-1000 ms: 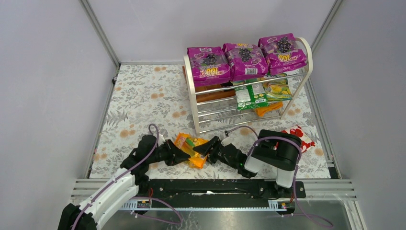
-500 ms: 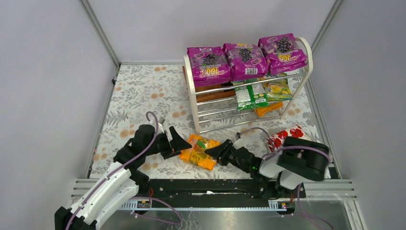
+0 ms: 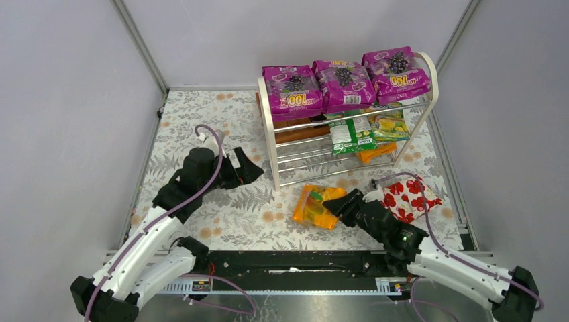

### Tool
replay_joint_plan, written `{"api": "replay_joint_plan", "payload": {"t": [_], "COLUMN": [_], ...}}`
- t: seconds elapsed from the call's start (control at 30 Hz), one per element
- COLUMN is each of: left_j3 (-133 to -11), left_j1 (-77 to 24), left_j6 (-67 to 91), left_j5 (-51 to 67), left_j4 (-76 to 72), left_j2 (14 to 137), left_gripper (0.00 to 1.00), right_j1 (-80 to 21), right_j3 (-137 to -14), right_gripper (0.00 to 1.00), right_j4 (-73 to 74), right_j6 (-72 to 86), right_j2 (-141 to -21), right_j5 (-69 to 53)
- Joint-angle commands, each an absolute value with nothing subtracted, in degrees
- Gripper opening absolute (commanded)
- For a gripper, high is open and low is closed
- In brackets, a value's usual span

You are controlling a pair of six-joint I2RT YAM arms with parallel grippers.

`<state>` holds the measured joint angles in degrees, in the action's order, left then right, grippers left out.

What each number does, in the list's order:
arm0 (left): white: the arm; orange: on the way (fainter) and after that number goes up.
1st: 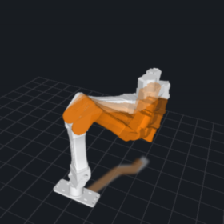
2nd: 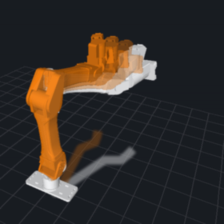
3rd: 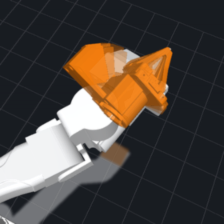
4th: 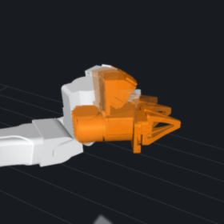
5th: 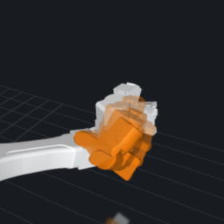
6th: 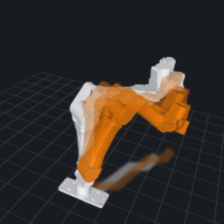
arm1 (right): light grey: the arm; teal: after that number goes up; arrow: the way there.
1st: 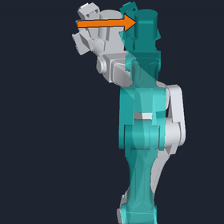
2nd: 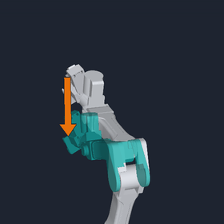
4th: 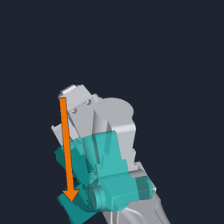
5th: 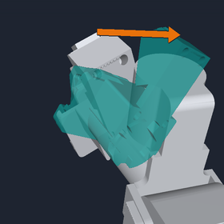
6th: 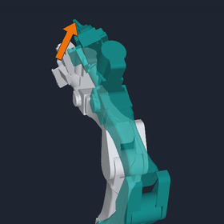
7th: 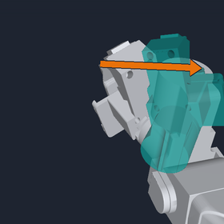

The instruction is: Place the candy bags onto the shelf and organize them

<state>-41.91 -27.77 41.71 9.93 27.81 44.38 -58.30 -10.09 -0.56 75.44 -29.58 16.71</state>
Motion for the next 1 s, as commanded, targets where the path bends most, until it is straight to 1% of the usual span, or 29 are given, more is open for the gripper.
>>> {"api": "replay_joint_plan", "payload": {"t": [0.0,0.17,0.33,0.5,0.7,0.97], "left_j3": [-47.40,-49.92,-50.94,-52.31,-53.62,-53.88], "left_j1": [-27.69,-27.66,-27.68,-27.64,-27.68,-27.67], "left_j6": [36.17,34.92,34.00,31.06,27.85,24.82], "left_j5": [4.04,3.72,2.92,0.70,-2.25,-3.48], "left_j4": [22.20,17.74,13.23,12.95,11.74,10.55], "left_j2": [46.72,49.13,50.12,50.37,49.58,48.52], "left_gripper": [0.96,0.97,0.99,0.99,0.99,0.99], "right_j1": [-49.30,-43.89,-35.69,-31.86,-30.91,-29.76], "right_j3": [-13.68,-15.00,-13.51,-13.10,-10.22,-11.08], "right_gripper": [0.45,0.45,0.44,0.43,0.43,0.43], "right_j4": [1.61,-12.08,-26.29,-32.16,-40.14,-49.80], "right_j6": [74.53,75.24,82.04,86.41,91.73,94.37], "right_j2": [-28.66,-35.53,-40.64,-42.18,-43.34,-49.71], "right_j5": [14.14,9.46,1.59,-2.74,0.84,6.49]}}
